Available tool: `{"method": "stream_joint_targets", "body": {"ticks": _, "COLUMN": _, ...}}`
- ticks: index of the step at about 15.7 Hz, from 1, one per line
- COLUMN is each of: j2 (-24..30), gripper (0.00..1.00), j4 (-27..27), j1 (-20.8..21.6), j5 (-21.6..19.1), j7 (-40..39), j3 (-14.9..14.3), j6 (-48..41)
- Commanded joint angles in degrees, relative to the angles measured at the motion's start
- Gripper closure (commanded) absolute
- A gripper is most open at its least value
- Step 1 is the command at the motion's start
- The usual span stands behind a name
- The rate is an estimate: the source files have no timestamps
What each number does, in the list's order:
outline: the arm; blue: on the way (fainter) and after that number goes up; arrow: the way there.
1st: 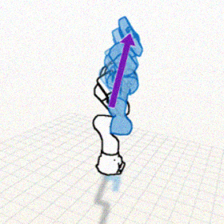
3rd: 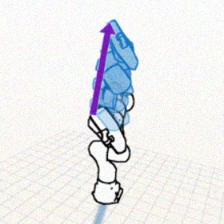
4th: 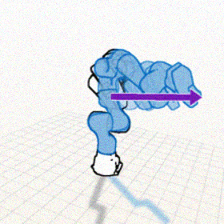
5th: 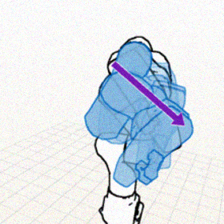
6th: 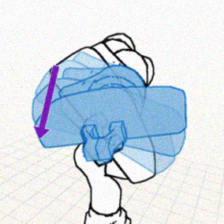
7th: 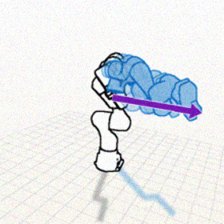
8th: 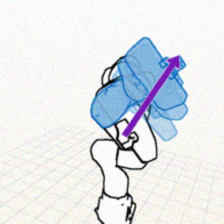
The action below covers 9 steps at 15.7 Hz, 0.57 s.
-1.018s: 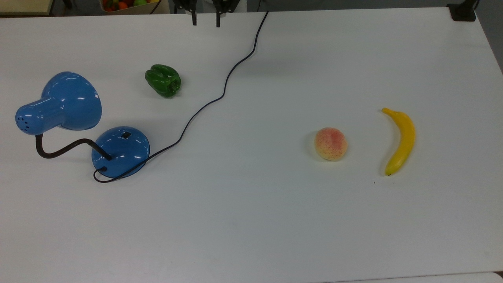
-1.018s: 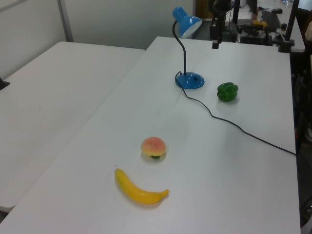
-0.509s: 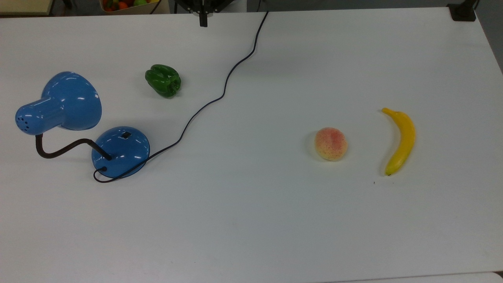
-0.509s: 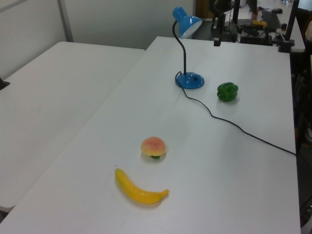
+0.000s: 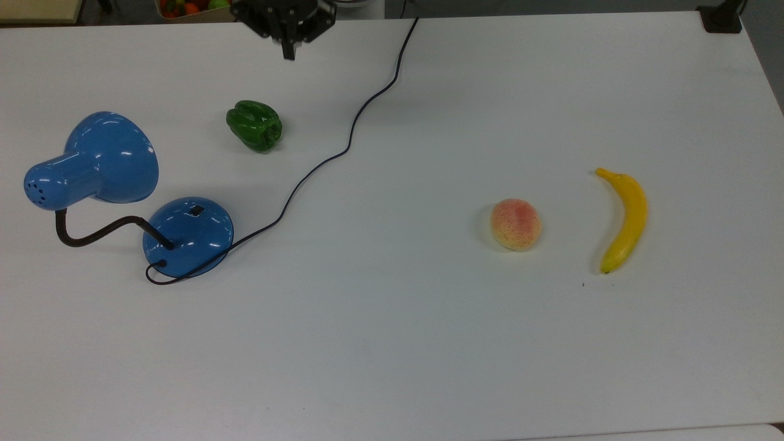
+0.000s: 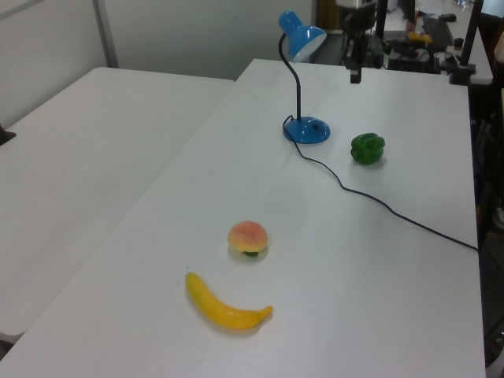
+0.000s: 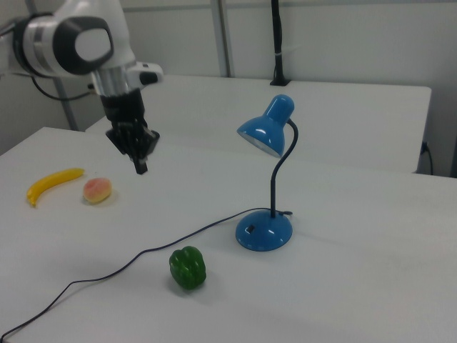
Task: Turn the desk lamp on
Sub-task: 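Move the gripper down toward the blue lamp's round base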
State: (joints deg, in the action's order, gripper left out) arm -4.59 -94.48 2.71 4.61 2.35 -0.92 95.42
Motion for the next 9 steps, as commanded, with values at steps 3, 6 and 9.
{"method": "stream_joint_targets", "body": {"ticks": 3, "j2": 0.1, "gripper": 1.0, "j4": -10.4, "j1": -3.9, "j5": 0.2, "j7": 2.5, "j3": -0.3, "j6": 10.3}}
{"method": "stream_joint_targets", "body": {"ticks": 6, "j2": -1.5, "gripper": 1.0, "j4": -14.4, "j1": -6.4, "j5": 0.2, "j7": 4.2, "j3": -0.3, "j6": 17.2}}
{"method": "stream_joint_targets", "body": {"ticks": 9, "j2": -4.7, "gripper": 1.0, "j4": -14.9, "j1": -8.1, "j5": 0.2, "j7": 6.2, "j3": -0.3, "j6": 23.1}}
